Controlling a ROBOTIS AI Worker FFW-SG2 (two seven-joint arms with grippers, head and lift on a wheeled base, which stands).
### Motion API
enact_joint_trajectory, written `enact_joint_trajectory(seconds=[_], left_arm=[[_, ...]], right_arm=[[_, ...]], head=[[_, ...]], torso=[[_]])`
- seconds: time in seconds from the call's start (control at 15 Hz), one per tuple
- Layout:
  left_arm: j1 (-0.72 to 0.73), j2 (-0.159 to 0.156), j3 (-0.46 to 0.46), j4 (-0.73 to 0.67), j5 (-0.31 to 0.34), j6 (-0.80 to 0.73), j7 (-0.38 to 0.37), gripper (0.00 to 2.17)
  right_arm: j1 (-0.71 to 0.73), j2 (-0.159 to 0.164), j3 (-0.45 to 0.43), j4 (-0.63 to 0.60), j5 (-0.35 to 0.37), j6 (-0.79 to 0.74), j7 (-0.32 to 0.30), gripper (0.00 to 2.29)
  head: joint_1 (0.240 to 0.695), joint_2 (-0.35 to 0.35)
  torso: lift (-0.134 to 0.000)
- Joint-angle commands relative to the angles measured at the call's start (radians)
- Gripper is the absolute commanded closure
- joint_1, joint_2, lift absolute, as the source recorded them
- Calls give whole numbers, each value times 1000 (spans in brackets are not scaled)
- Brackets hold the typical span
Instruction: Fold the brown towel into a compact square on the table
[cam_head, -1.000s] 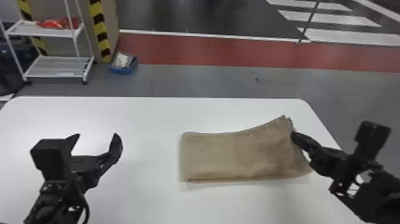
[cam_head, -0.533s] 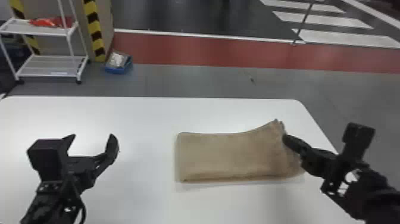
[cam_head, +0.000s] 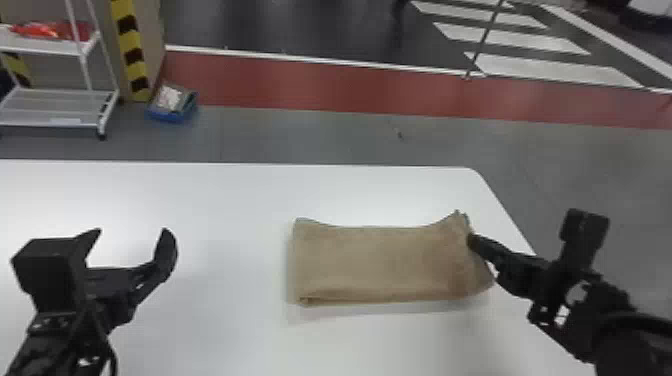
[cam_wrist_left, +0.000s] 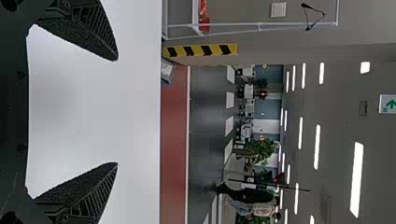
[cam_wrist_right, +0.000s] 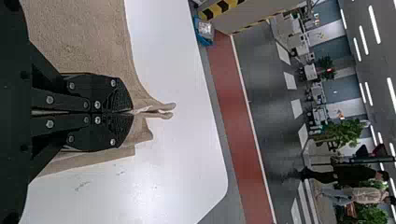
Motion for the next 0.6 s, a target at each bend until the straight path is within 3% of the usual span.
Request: enact_joint_trajectory(seconds=[0.0,0.33,0.47,0.53], left_arm=[[10,4,6,-5,0,-3,0,80],[1,0,3,-2,0,-6,2,80],[-8,-5,-10,4,0,-6,2,80],[-11,-6,-24,4,0,-6,2,76]], right_arm=[[-24,1,13,45,38,-33,9,1301],[68,19,-33,13,6,-226,55,1301],[51,4,-34,59,27,-244,64,1217],[34,-1,-22,99,50,-257,64,643]], head=[[695,-230],[695,-229],[695,-242],[695,-251]], torso=[[-125],[-125],[-125],[-125]])
